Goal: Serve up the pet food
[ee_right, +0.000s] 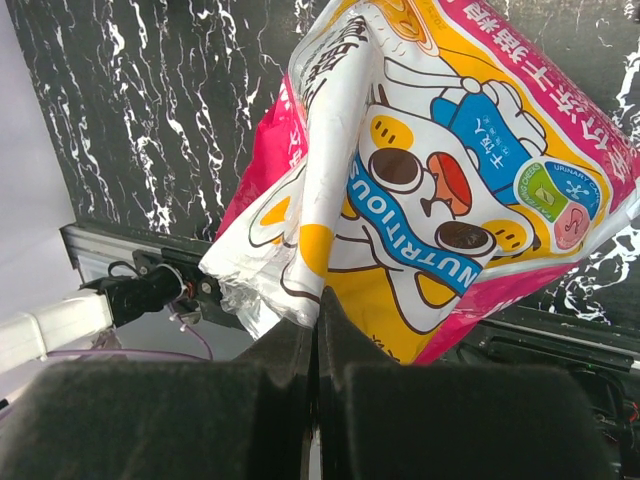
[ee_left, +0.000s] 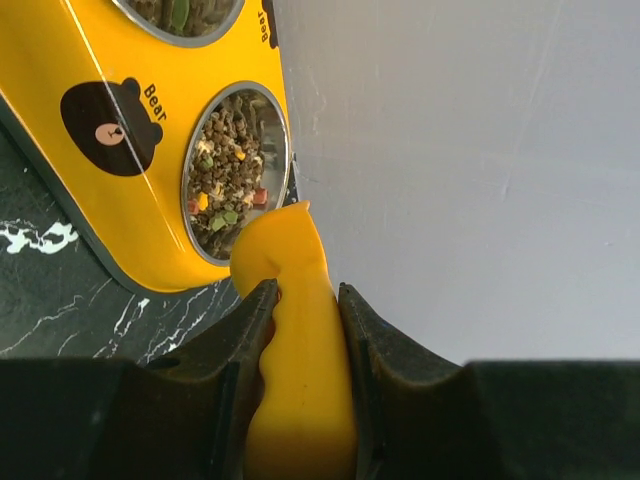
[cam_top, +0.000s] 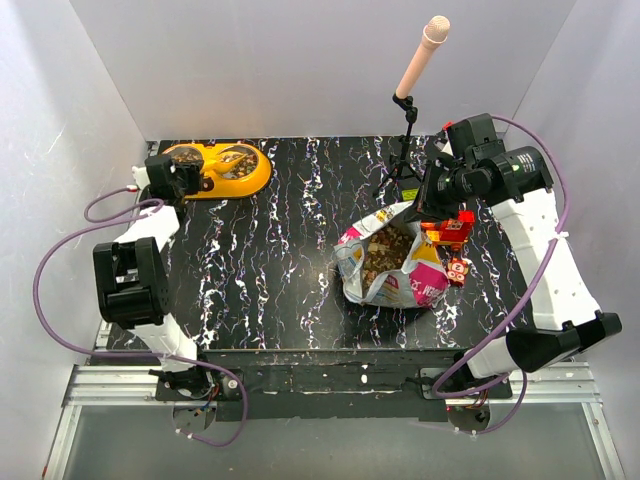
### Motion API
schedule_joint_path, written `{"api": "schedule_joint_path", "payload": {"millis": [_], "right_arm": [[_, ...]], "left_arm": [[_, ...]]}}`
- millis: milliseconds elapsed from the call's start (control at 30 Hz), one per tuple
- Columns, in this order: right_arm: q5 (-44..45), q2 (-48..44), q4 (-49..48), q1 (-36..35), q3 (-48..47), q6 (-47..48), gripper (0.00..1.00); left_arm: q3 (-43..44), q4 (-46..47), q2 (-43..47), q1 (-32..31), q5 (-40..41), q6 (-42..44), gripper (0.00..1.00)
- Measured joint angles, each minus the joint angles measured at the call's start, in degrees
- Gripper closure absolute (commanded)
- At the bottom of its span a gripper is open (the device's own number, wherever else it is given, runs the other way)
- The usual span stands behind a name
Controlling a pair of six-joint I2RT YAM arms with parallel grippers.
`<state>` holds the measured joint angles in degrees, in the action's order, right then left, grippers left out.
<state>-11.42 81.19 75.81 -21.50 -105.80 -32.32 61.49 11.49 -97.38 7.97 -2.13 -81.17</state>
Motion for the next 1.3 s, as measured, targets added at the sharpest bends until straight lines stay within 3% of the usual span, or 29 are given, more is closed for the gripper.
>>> {"api": "schedule_joint_path", "payload": {"millis": [667, 933, 1167, 1300], "right_arm": [[1.9, 2.3, 1.8, 0.0, -3.2, 1.1, 0.99], [2.2, 2.6, 2.1, 0.0, -3.6, 1.3, 0.99], [2.3, 2.6, 2.1, 0.1, -3.6, 1.4, 0.99], [2.2, 2.6, 2.1, 0.1, -3.6, 1.6, 0.99]], "left_arm": [[26.1, -26.8, -13.0, -0.9, 6.3, 11.6, 1.00], [43.5, -40.8, -22.0, -4.3, 10.4, 15.6, 1.00], [64.4, -54.9, -31.5, -9.8, 19.1, 23.5, 1.00], [71.2, -59.6, -33.6, -12.9, 22.4, 28.1, 1.00]]}}
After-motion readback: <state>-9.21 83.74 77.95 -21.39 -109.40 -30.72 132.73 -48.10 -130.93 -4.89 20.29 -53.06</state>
